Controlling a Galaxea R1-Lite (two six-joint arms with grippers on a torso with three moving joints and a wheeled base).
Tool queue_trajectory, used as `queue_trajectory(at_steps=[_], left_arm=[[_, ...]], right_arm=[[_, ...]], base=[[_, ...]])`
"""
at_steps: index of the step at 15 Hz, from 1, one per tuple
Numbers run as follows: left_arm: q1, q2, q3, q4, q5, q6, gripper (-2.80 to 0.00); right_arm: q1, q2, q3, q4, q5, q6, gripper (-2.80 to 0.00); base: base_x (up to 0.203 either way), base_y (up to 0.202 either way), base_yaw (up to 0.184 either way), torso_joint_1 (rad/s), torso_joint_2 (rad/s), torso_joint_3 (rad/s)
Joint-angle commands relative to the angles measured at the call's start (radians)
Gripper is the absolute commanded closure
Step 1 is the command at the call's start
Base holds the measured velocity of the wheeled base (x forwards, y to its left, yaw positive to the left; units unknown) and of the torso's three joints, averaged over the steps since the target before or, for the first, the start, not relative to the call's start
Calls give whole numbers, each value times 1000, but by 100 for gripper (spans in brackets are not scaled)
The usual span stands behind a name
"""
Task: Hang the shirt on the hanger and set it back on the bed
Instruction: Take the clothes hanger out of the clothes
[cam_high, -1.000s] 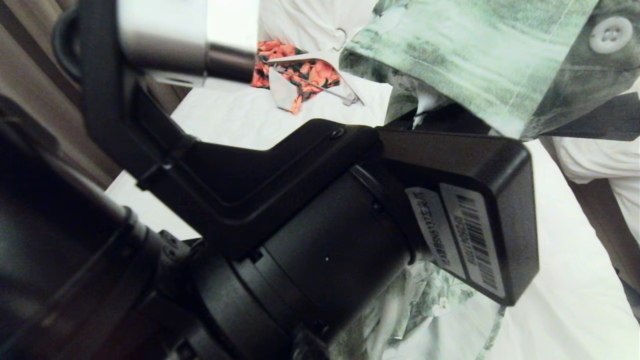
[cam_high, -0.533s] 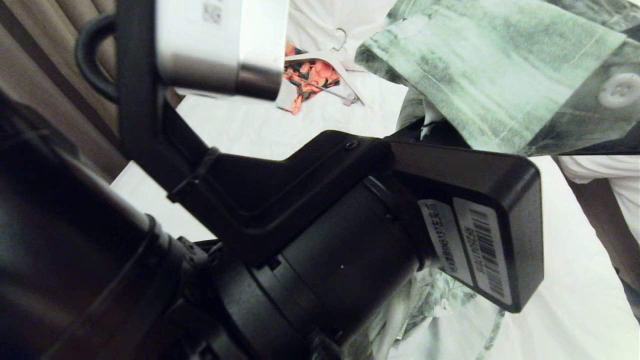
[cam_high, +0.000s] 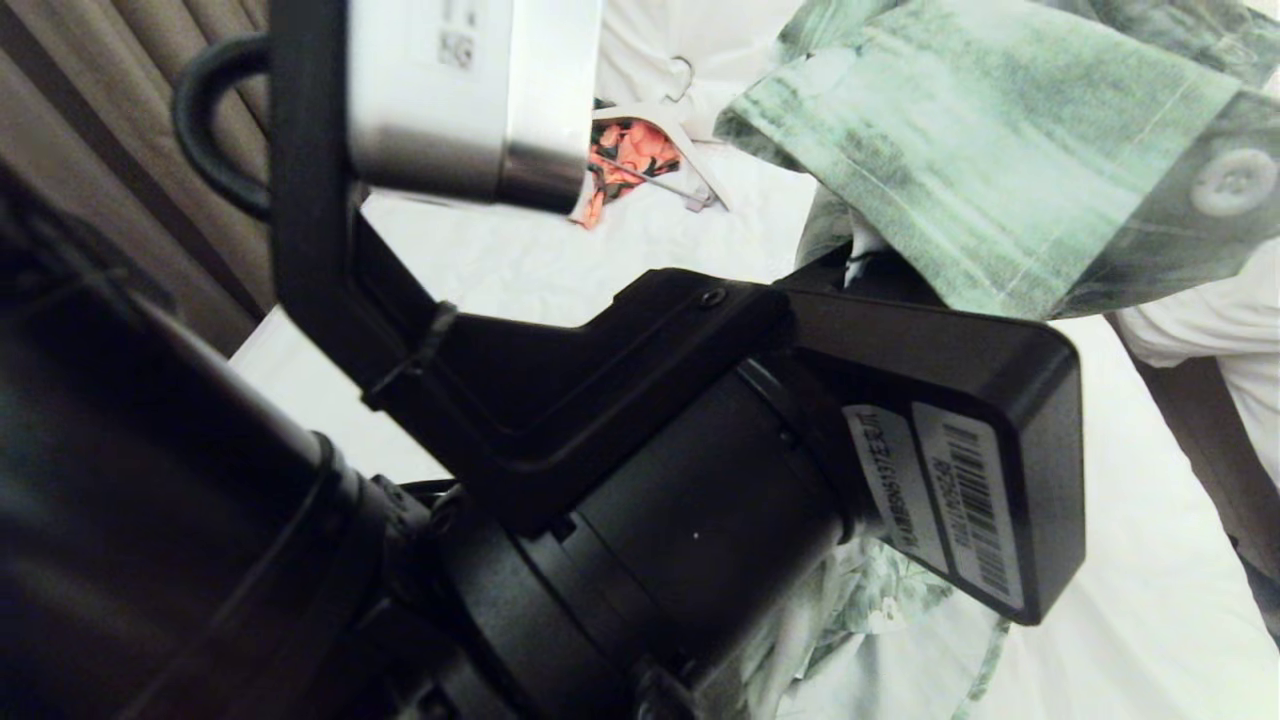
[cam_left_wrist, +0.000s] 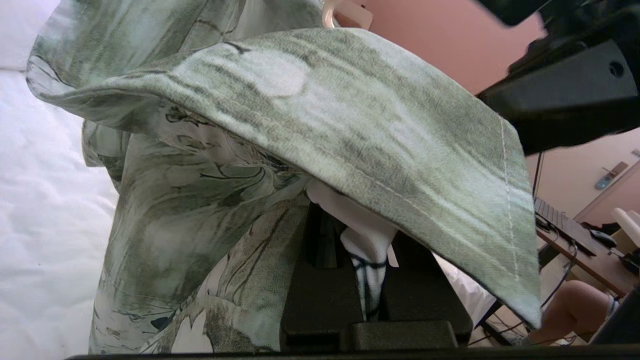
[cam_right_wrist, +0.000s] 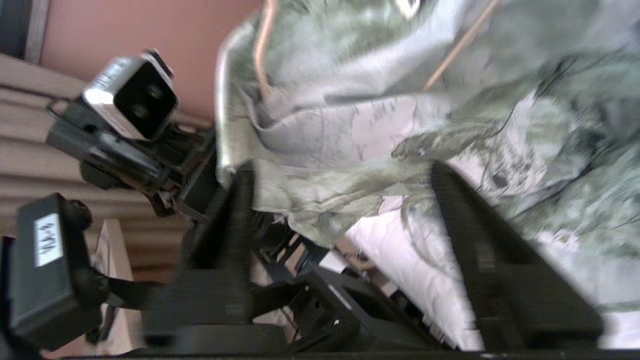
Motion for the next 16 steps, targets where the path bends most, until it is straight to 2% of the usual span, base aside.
queue_trajectory(at_steps=[1,4,11,12,14,16], left_arm=[[-1,3,-2,-3,1,0,0],[-2,18,-5,1,2,-1,0],[-6,70,-4,-2,0,-5,0],[-5,70,-4,-2,0,-5,0],[-5,72,-4,0,0,-6,0],[-5,76,-6,0,0,-6,0]], right_arm=[[0,-4,-6,3,-6,-11,0],[0,25,-60,-6,-9,-39,0],[-6,94,-157,-5,-11,-191,0],[-6,94,-157,0,-13,-209,-280],[-5,90,-157,0,-14,-236,-280],[-6,89,-157,-6,-15,-317,-280]], base=[[0,0,0,0,0,0],[0,0,0,0,0,0],[0,0,0,0,0,0],[0,0,0,0,0,0],[0,0,0,0,0,0],[0,0,0,0,0,0]])
